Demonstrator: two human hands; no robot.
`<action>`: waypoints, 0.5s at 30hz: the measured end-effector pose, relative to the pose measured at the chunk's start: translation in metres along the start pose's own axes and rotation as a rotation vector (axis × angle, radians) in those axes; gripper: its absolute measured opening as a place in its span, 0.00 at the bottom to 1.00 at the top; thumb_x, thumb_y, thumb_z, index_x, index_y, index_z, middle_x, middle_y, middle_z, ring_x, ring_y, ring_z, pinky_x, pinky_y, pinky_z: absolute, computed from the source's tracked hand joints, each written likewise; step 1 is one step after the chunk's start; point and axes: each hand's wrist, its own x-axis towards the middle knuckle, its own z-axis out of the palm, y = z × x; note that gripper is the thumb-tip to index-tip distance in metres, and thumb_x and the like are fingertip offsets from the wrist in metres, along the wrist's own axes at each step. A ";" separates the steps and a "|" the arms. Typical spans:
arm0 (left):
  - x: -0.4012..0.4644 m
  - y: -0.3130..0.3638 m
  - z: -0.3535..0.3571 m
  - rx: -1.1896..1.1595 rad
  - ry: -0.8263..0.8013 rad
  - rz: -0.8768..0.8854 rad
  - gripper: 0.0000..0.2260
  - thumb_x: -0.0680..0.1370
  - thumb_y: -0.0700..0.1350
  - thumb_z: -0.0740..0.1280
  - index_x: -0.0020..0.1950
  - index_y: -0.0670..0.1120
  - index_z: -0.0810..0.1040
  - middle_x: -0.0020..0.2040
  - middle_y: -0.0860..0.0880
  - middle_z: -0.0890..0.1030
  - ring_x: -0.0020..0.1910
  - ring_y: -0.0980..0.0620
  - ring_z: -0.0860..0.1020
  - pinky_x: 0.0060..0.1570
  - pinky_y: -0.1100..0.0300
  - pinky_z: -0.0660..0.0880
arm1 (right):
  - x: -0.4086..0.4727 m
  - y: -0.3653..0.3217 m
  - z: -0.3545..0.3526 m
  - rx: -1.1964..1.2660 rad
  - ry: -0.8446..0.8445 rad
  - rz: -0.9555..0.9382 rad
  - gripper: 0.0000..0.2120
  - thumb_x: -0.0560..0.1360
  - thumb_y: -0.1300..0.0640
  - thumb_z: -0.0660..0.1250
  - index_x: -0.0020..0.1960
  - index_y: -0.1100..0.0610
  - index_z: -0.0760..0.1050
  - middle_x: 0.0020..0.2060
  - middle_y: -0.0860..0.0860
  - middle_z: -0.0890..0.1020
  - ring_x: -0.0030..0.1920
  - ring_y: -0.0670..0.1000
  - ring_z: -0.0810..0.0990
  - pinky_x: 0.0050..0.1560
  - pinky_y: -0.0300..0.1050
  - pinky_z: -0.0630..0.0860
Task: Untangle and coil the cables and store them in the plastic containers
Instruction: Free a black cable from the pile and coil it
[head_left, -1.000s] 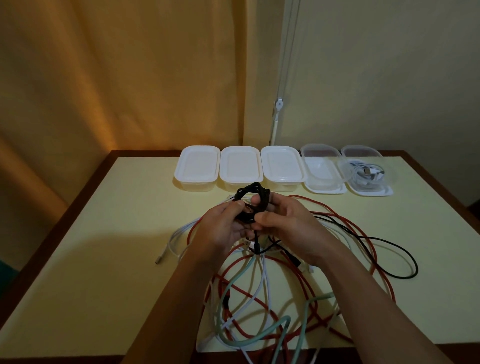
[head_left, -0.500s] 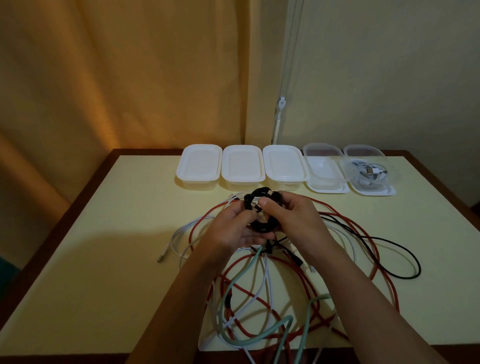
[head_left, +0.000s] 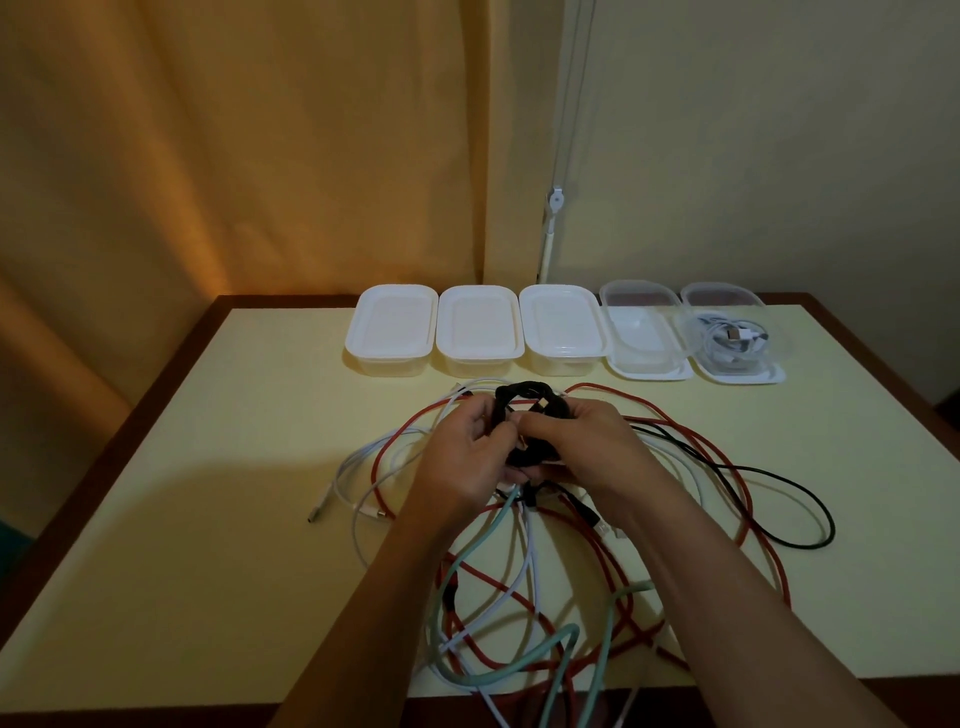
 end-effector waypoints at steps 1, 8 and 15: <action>-0.001 0.000 0.001 0.015 0.006 0.015 0.06 0.83 0.38 0.61 0.55 0.42 0.76 0.49 0.43 0.82 0.37 0.46 0.85 0.33 0.61 0.79 | 0.000 -0.001 0.000 0.045 -0.022 0.057 0.04 0.75 0.59 0.73 0.46 0.60 0.82 0.35 0.57 0.84 0.31 0.51 0.83 0.37 0.46 0.81; -0.003 0.004 0.007 0.063 0.049 0.053 0.03 0.82 0.38 0.62 0.51 0.39 0.74 0.45 0.45 0.81 0.32 0.53 0.83 0.31 0.63 0.79 | 0.001 0.000 -0.002 0.161 -0.068 0.102 0.07 0.77 0.57 0.72 0.50 0.61 0.83 0.36 0.56 0.84 0.30 0.51 0.82 0.37 0.46 0.78; 0.000 0.008 0.000 0.011 0.106 0.013 0.04 0.81 0.37 0.63 0.54 0.40 0.75 0.46 0.41 0.83 0.35 0.46 0.85 0.35 0.56 0.82 | -0.001 -0.003 -0.001 -0.084 0.007 -0.143 0.11 0.80 0.51 0.67 0.48 0.56 0.84 0.39 0.53 0.87 0.39 0.52 0.85 0.47 0.51 0.80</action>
